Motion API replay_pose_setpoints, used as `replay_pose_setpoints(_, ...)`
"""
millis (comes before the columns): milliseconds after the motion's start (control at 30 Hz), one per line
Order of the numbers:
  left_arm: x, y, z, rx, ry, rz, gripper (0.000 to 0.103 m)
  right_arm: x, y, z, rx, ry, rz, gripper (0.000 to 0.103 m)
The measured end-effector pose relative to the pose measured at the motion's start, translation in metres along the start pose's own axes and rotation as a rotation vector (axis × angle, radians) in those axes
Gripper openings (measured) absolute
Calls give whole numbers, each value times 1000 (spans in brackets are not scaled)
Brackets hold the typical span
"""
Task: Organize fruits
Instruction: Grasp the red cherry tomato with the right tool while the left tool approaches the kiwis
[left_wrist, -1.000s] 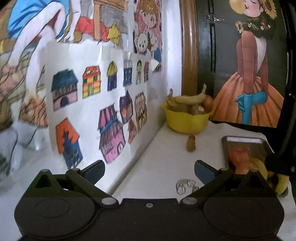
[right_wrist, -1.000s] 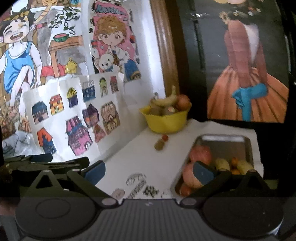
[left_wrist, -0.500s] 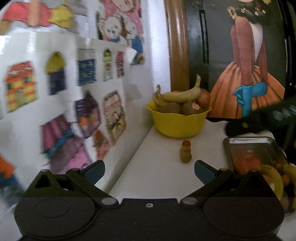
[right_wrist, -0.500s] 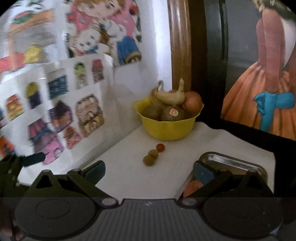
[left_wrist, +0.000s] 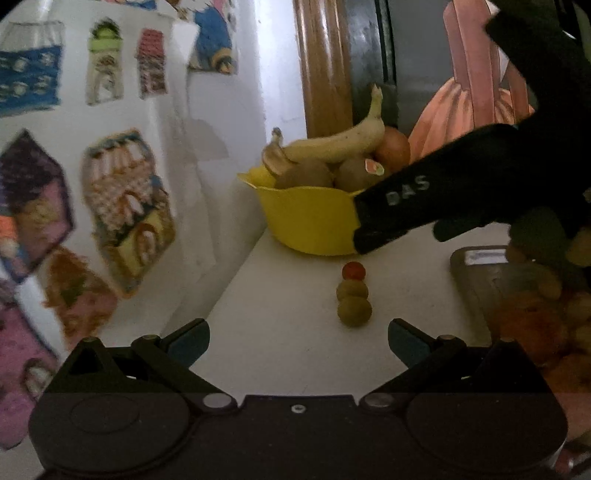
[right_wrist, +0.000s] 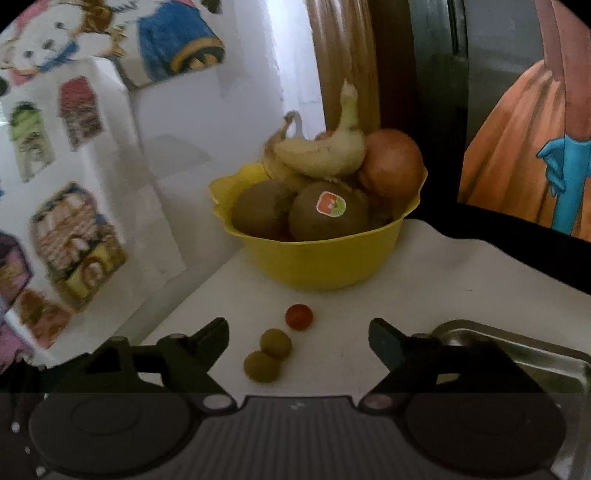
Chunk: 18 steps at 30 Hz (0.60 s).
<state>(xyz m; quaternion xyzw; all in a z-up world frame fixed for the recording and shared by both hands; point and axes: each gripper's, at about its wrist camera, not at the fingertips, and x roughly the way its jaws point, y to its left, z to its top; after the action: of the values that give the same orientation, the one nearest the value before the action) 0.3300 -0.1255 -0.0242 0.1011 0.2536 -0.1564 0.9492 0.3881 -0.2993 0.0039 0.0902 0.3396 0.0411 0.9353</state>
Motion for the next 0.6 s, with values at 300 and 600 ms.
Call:
replay_pose_setpoints(300,34,-8,2,34,12,-17,99,46,-3,2,4,55,-34,79)
replay_pose_setpoints(600,53,-13,8,49,18,-31,90,64,-8,9,29,79,-24,64)
